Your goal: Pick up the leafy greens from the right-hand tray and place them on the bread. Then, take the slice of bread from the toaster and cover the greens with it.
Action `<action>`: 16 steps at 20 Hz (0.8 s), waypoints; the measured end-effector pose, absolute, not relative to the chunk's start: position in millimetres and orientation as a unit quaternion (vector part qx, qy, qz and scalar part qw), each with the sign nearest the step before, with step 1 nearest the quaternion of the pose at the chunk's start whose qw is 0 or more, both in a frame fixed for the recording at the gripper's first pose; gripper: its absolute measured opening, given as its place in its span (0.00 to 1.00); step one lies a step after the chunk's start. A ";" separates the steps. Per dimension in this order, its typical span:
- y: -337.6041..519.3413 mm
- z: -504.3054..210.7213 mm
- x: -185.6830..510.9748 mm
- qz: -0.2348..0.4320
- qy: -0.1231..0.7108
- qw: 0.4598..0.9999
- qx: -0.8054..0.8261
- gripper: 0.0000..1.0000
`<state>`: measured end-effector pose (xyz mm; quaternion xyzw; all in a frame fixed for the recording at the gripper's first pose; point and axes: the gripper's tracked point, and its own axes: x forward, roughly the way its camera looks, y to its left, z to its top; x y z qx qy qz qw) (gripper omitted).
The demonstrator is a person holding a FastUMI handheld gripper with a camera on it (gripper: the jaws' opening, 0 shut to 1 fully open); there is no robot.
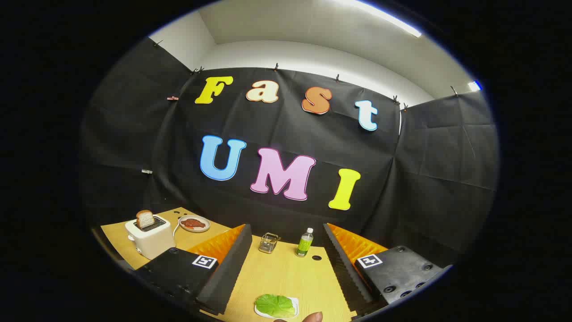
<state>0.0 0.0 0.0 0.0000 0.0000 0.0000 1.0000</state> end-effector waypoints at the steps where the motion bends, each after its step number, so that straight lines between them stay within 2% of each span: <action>1: -0.6 -0.3 -1.2 0.000 0.001 1.000 -0.001 0.97; 16: -11.5 -25.5 4.2 -0.025 0.052 0.998 -0.027 0.98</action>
